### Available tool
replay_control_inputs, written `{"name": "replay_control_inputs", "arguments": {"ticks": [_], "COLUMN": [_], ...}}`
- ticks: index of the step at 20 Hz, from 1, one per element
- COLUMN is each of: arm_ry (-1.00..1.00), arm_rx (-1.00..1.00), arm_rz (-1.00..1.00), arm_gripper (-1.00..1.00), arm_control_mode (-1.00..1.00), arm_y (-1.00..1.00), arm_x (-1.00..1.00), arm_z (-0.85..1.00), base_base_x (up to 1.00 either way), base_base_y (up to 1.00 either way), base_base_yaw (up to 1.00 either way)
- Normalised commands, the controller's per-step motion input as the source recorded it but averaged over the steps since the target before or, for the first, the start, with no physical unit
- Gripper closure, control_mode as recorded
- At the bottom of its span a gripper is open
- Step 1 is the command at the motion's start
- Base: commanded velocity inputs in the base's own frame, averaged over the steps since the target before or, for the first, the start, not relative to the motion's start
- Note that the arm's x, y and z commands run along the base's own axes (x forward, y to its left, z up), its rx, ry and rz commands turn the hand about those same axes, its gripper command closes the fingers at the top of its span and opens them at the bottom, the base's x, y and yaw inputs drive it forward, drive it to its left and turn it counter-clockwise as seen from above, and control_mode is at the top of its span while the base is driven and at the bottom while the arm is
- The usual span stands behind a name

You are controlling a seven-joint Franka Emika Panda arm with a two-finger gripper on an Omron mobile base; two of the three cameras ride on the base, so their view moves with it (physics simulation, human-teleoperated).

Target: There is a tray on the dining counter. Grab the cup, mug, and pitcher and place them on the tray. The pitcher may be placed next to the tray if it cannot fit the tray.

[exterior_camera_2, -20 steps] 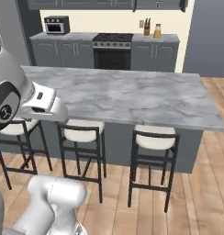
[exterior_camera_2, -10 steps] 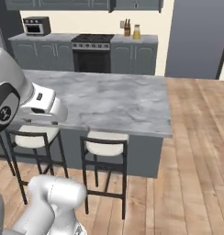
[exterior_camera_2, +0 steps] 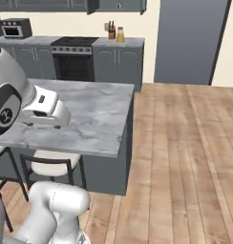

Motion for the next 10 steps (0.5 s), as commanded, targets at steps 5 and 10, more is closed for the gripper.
{"name": "replay_control_inputs", "arguments": {"ticks": [5, 10], "arm_ry": [0.0, 0.0], "arm_rx": [0.0, 0.0], "arm_rz": [0.0, 0.0], "arm_gripper": [-1.0, -1.0], "arm_control_mode": [1.0, 1.0], "arm_y": [0.0, 0.0], "arm_x": [0.0, 0.0], "arm_z": [0.0, 0.0], "base_base_x": [0.28, 0.12], "base_base_y": [-1.0, -1.0], "base_base_yaw": [0.0, 0.0]}}
